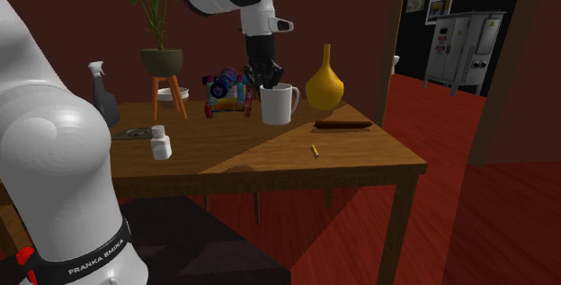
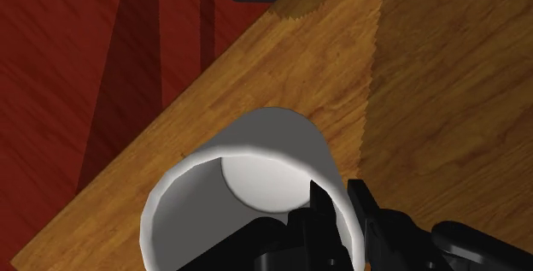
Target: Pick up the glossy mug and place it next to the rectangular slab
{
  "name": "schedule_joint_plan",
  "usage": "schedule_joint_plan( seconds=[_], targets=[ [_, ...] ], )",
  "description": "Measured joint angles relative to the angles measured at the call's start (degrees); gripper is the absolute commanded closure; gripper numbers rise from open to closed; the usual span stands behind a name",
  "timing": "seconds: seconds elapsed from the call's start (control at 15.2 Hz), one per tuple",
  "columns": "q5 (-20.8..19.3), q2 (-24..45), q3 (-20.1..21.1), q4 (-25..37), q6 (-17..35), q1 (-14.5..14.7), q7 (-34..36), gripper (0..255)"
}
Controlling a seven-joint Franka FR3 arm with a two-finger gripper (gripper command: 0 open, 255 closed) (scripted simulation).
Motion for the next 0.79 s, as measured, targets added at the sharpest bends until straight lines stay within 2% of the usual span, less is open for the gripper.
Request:
schedule_joint_plan(
  seconds=[0.79],
  targets=[
    [0.3,-2.3,0.1,7.2,-9.5,0.1,-0.4,255]
  ],
)
